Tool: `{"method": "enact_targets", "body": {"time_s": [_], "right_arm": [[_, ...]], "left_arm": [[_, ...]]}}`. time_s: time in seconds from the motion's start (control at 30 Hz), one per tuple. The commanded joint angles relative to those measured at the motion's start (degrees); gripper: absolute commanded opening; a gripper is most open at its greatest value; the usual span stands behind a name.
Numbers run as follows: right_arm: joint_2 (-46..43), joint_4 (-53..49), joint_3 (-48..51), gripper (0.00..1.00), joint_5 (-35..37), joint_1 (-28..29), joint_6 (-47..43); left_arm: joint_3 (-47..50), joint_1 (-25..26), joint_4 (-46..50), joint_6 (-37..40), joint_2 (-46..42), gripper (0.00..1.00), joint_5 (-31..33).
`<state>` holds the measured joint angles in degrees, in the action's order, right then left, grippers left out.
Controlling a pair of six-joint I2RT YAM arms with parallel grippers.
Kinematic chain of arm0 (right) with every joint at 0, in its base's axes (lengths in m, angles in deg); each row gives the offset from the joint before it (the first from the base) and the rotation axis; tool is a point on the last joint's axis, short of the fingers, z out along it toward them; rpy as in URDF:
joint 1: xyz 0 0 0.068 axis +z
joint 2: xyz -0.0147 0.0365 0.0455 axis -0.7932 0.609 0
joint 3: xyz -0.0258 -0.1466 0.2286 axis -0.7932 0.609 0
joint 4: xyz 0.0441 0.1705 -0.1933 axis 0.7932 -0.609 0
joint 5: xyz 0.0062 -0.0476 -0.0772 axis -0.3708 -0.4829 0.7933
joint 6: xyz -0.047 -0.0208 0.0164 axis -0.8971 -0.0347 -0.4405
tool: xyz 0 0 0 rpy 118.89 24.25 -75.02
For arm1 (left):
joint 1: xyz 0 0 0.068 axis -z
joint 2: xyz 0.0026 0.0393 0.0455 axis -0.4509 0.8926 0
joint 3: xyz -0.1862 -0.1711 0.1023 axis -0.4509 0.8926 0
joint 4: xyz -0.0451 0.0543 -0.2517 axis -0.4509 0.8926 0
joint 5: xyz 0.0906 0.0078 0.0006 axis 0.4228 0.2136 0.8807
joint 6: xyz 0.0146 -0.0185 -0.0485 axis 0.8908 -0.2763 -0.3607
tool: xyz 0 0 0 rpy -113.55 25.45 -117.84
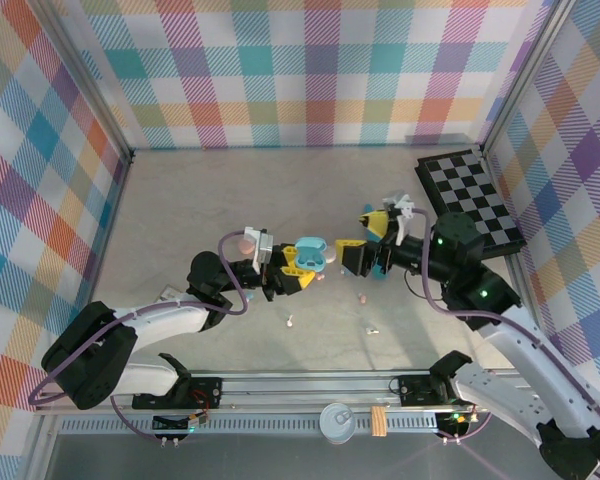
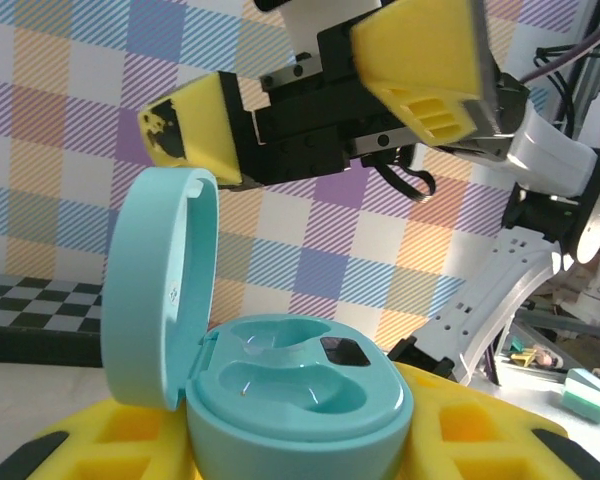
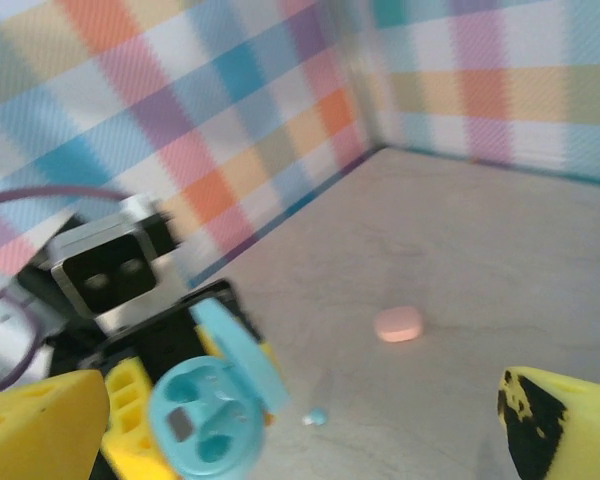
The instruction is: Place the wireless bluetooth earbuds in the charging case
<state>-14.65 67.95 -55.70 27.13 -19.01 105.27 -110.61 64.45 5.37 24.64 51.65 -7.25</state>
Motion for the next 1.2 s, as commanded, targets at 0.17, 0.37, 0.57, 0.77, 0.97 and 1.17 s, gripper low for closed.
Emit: {"method": "enact_targets", "body": {"time_s": [0.17, 0.37, 0.57, 0.77, 0.97, 1.17], "right_arm": [[2.9, -11.4, 4.8, 0.97, 17.2, -3.6, 12.0], [18.6, -19.8, 0.8, 0.93, 12.8, -3.7, 13.3], [30.3, -14.6, 1.6, 0.87, 8.0, -3.8, 21.6], [38.3, -2.5, 5.8, 0.82, 3.3, -3.2, 32.4], [43.6, 1.3, 5.3, 0.78, 3.5, -2.6, 35.2], [47.0, 3.1, 4.1, 0.75, 3.5, -2.6, 36.9]], "left_arm": [[2.5, -1.2, -3.1, 0.7, -4.3, 0.28, 0.1], [3.6, -1.2, -3.0, 0.8, -5.2, 0.28, 0.3], [4.2, -1.2, -3.0, 0.8, -6.3, 0.28, 0.8], [4.2, -1.2, -3.0, 0.9, -6.4, 0.28, 1.1], [4.0, -1.2, -2.9, 0.9, -6.2, 0.28, 0.9], [4.2, -1.2, -2.9, 1.1, -6.3, 0.28, 1.2]]}}
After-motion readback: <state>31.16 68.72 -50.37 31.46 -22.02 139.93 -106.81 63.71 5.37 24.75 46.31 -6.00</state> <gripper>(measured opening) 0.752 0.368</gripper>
